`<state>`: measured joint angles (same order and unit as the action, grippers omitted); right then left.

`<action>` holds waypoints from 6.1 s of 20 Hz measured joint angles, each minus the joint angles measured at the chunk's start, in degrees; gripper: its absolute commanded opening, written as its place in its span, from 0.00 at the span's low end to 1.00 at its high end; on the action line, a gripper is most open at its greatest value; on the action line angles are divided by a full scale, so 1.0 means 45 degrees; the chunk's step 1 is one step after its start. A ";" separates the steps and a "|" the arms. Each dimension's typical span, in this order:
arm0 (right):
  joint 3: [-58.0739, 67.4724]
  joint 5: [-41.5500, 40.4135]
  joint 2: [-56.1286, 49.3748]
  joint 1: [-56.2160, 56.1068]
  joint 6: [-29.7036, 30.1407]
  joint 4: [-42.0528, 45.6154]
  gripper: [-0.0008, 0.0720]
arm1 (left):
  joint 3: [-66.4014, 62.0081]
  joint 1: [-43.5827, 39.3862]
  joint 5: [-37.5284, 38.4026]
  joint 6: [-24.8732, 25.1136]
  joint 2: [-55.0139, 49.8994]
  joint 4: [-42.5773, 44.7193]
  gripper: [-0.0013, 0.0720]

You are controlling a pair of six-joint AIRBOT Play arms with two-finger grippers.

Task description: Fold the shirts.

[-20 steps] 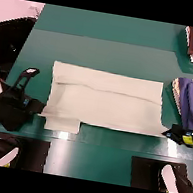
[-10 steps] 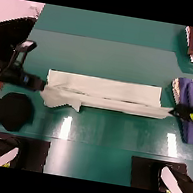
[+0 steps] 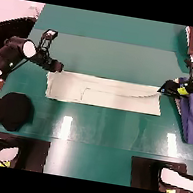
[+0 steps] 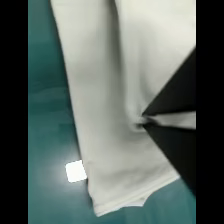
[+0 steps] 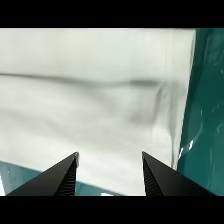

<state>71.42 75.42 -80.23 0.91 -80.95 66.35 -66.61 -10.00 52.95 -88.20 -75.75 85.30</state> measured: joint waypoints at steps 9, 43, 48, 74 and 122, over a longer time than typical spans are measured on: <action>-0.0170 0.1098 -0.0991 0.1967 0.0884 -0.1049 0.80 | -0.1433 0.0010 0.1904 0.0034 -0.0481 -0.0282 0.07; 0.5518 0.0340 -0.0189 -0.4012 0.1817 -0.6785 0.03 | -0.5338 -0.4629 -0.0568 -0.0641 -0.6509 -0.6295 0.05; 0.5634 -0.0369 -0.0879 -0.5741 0.1817 -0.6834 0.03 | -0.5435 -0.3031 0.0267 -0.0661 -0.5008 -0.4877 0.05; 0.3254 -0.1326 -0.4133 -0.6096 0.0340 -0.3225 0.83 | -0.5459 0.3803 0.3293 -0.0272 0.0831 -0.1749 0.05; 0.2341 -0.5843 0.2220 0.6460 0.1069 -0.5163 0.03 | -0.5455 -0.2035 0.1715 -0.0102 0.0831 -0.2482 0.05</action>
<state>81.95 49.12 -70.24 29.98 -76.14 43.11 -91.15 -19.16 60.66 -88.66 -72.01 74.13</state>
